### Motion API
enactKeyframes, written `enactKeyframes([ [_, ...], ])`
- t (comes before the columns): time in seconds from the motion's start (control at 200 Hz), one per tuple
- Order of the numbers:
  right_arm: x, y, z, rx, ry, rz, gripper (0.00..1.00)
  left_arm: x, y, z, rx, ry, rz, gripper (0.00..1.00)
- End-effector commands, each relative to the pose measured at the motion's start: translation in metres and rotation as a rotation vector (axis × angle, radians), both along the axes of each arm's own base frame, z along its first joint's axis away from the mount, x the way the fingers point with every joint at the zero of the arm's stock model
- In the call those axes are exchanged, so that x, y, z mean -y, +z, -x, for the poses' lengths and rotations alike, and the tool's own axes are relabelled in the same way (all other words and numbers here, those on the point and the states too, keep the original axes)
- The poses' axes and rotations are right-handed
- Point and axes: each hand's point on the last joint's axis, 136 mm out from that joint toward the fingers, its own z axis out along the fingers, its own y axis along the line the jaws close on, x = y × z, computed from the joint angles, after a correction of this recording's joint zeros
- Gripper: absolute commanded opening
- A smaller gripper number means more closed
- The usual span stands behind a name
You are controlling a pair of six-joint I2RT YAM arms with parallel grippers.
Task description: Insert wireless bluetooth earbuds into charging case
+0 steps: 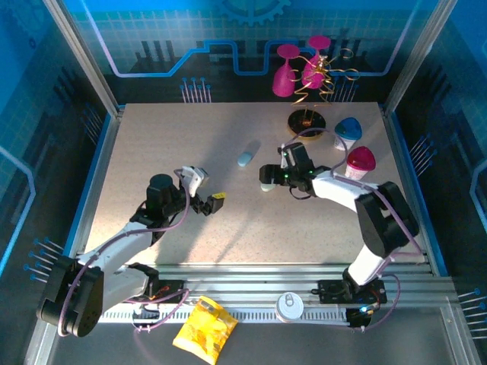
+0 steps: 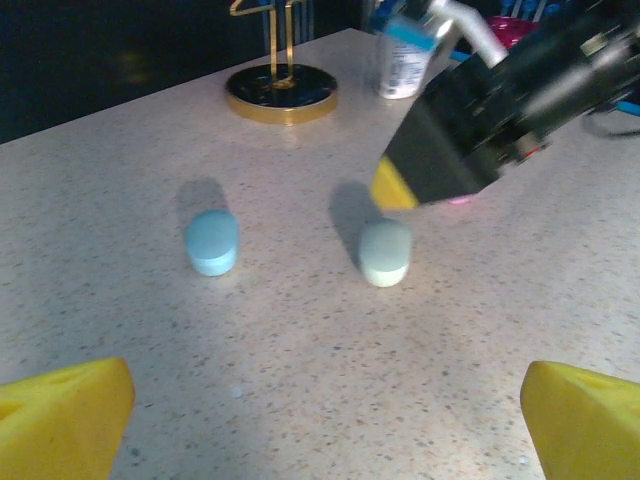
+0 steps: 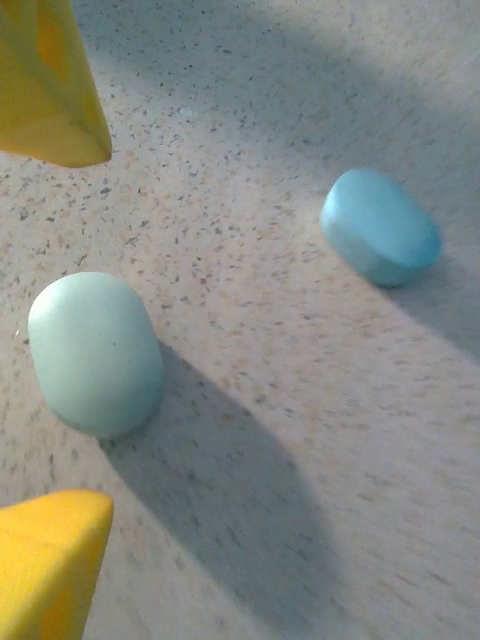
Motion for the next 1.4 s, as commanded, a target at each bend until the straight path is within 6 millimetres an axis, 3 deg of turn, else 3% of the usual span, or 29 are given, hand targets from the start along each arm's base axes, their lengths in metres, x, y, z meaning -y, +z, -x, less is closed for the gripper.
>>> enactKeyframes([
  [0.0, 0.034, 0.029, -0.002, 0.162, -0.046, 0.178, 0.93, -0.020, 0.022, -0.017, 0.070, 0.146, 0.010, 0.99],
  [0.05, 0.048, 0.043, -0.003, 0.245, -0.068, 0.242, 0.97, -0.034, 0.023, -0.021, 0.081, 0.222, 0.009, 0.99],
  [0.075, 0.058, 0.040, 0.001, 0.268, -0.079, 0.280, 1.00, -0.041, 0.023, -0.023, 0.085, 0.254, 0.010, 0.99],
  [0.18, 0.087, 0.059, 0.005, 0.406, -0.141, 0.363, 1.00, -0.071, 0.022, -0.026, 0.108, 0.396, 0.013, 1.00],
  [0.31, 0.119, 0.063, 0.015, 0.480, -0.199, 0.394, 1.00, -0.112, 0.018, -0.024, 0.133, 0.577, 0.029, 0.99],
  [0.415, 0.134, 0.066, 0.016, 0.533, -0.230, 0.363, 1.00, -0.136, 0.011, -0.022, 0.135, 0.655, 0.044, 0.99],
  [0.555, 0.144, 0.073, 0.011, 0.595, -0.221, 0.363, 1.00, -0.152, -0.005, -0.029, 0.099, 0.682, 0.022, 0.99],
  [0.69, 0.170, 0.060, 0.005, 0.549, -0.254, 0.483, 1.00, -0.167, -0.023, -0.038, 0.057, 0.720, 0.054, 0.99],
  [0.805, 0.189, 0.037, 0.000, 0.548, -0.260, 0.425, 1.00, -0.182, -0.030, -0.048, 0.054, 0.756, 0.104, 0.99],
  [0.901, 0.197, 0.025, -0.006, 0.605, -0.260, 0.362, 1.00, -0.186, -0.037, -0.058, -0.025, 0.748, 0.142, 0.99],
  [1.036, 0.185, 0.002, -0.010, 0.585, -0.181, 0.329, 1.00, -0.184, -0.038, -0.067, -0.038, 0.734, 0.212, 0.99],
  [1.276, 0.183, 0.004, -0.013, 0.588, -0.167, 0.324, 1.00, -0.183, -0.051, -0.082, -0.075, 0.739, 0.199, 0.99],
  [1.396, 0.184, 0.003, -0.013, 0.583, -0.168, 0.326, 1.00, -0.167, -0.066, -0.086, -0.071, 0.714, 0.120, 0.99],
])
